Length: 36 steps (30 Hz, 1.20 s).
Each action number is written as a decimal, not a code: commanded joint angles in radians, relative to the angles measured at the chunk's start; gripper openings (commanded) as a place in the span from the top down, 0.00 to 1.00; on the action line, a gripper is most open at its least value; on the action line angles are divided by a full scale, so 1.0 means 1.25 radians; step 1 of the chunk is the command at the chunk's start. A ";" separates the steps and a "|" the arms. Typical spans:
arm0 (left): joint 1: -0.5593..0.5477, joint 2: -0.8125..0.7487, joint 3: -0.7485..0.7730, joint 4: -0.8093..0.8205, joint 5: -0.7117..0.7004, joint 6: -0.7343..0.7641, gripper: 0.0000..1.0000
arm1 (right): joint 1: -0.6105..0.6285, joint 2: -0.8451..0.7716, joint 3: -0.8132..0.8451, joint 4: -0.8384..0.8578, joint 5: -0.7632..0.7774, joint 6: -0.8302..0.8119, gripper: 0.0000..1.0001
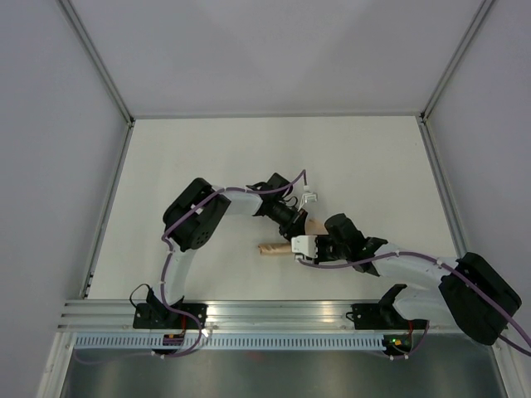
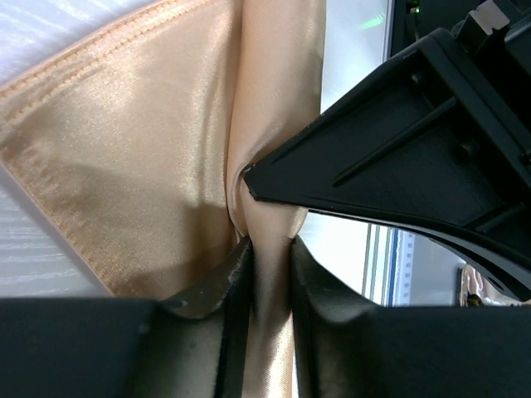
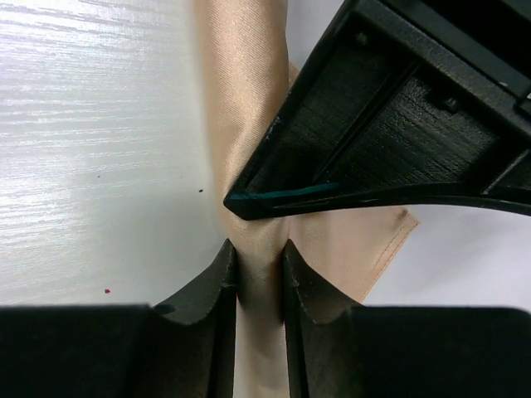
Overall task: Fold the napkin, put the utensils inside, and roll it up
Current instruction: Roll the napkin with the utensil
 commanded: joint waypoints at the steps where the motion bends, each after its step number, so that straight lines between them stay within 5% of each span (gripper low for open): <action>1: -0.016 0.038 -0.082 -0.078 -0.194 -0.023 0.69 | -0.004 0.040 0.020 -0.032 0.022 0.002 0.92; 7: -0.005 -0.022 -0.136 0.022 -0.175 -0.092 0.56 | -0.014 0.056 0.038 -0.085 -0.019 -0.005 0.99; 10: 0.001 -0.070 -0.166 0.095 -0.176 -0.135 0.33 | -0.034 0.068 0.054 -0.109 -0.052 -0.012 1.00; 16: 0.009 -0.195 -0.268 0.254 -0.267 -0.195 0.33 | -0.085 0.105 0.092 -0.147 -0.105 -0.028 1.00; 25: 0.041 -0.450 -0.520 0.547 -0.619 -0.308 0.32 | -0.124 0.175 0.163 -0.205 -0.163 -0.047 1.00; 29: 0.041 -0.526 -0.568 0.580 -0.746 -0.319 0.41 | -0.147 0.202 0.194 -0.248 -0.185 -0.061 0.99; 36: 0.040 -0.639 -0.648 0.684 -0.735 -0.291 0.25 | -0.163 0.260 0.249 -0.302 -0.223 -0.070 1.00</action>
